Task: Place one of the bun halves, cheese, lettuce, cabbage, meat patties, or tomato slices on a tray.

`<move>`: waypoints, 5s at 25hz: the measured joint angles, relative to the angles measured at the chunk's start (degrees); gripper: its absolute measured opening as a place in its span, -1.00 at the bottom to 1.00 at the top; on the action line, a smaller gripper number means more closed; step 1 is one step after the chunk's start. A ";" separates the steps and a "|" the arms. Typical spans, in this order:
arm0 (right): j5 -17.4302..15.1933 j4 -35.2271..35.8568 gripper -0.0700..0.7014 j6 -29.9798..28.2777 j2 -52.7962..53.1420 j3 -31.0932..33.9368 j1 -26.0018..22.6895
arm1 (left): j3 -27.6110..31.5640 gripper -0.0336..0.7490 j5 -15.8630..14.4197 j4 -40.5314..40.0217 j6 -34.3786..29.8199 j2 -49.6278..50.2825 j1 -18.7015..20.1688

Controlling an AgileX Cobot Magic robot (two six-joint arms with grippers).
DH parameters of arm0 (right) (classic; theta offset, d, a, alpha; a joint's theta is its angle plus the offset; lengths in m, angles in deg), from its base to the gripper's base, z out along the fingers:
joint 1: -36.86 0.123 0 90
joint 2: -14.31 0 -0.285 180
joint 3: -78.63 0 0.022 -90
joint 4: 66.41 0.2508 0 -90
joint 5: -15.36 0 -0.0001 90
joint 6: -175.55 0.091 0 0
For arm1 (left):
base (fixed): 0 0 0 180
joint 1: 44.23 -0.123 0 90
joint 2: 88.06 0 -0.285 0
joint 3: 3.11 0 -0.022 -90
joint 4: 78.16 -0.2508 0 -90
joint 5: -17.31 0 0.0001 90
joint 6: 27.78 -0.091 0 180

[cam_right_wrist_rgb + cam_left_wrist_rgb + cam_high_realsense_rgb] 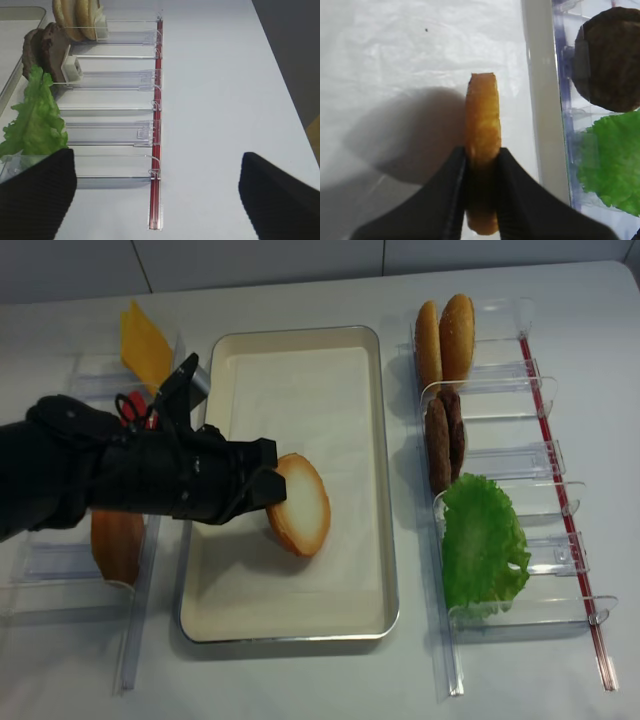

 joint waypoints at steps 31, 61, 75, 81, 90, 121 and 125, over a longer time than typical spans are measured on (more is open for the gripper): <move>0.00 -0.10 0.90 0.30 0.00 0.00 0.00 | -3.54 0.29 -2.55 -17.65 4.40 2.30 0.00; 0.00 -0.10 0.90 0.30 0.00 0.00 0.00 | -11.79 0.29 -18.29 -76.53 41.61 -31.54 0.00; 0.00 -0.10 0.90 0.41 0.00 0.00 0.00 | 1.13 0.29 -22.12 -74.91 41.85 -60.55 0.00; 0.00 -0.10 0.90 0.41 0.00 0.00 0.00 | 2.92 0.29 -23.88 -73.38 41.85 -70.31 0.00; 0.00 -0.10 0.90 0.41 0.00 0.00 0.00 | 9.36 0.28 -27.05 -71.97 41.85 -81.13 0.00; 0.00 -0.10 0.90 0.41 0.00 0.00 0.00 | 14.73 0.19 -29.63 -71.84 41.74 -86.26 0.00; 0.00 -0.10 0.90 0.41 0.00 0.00 0.00 | 14.73 0.19 -29.63 -71.84 41.74 -86.26 -2.17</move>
